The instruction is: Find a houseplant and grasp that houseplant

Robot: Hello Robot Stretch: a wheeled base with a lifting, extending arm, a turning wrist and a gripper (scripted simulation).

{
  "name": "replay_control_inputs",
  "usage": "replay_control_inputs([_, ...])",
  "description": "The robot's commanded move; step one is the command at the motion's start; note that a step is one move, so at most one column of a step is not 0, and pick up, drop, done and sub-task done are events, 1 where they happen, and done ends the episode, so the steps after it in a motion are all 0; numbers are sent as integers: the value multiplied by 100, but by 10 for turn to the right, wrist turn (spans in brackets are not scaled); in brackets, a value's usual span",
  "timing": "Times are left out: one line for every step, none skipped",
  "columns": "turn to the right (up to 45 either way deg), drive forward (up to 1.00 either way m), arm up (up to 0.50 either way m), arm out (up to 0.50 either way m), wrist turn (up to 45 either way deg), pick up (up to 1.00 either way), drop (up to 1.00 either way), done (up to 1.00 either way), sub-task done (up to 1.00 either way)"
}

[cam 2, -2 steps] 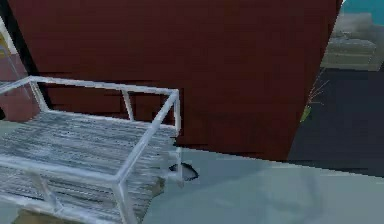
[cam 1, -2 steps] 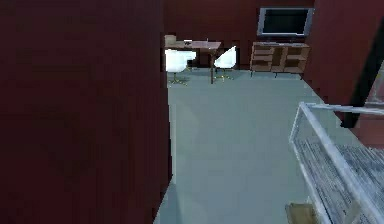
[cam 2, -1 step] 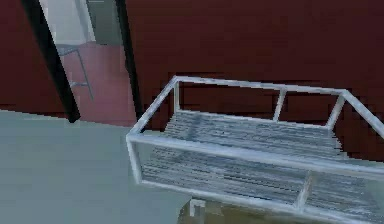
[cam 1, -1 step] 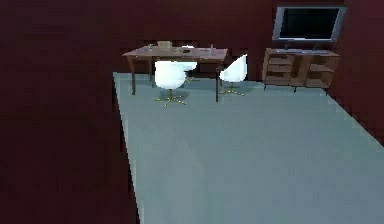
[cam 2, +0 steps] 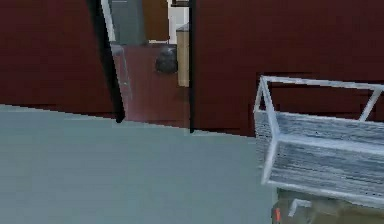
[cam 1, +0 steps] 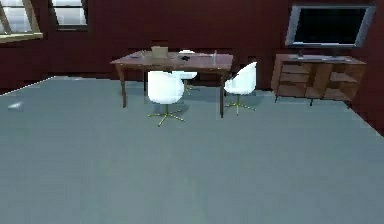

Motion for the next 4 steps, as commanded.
replay_control_inputs([-90, 0, 0, 0, 0, 0, 0, 0, 0])
replay_control_inputs([0, 100, 0, 0, 0, 0, 0, 0, 0])
replay_control_inputs([0, 100, 0, 0, 0, 0, 0, 0, 0])
replay_control_inputs([30, 0, 0, 0, 0, 0, 0, 0, 0])
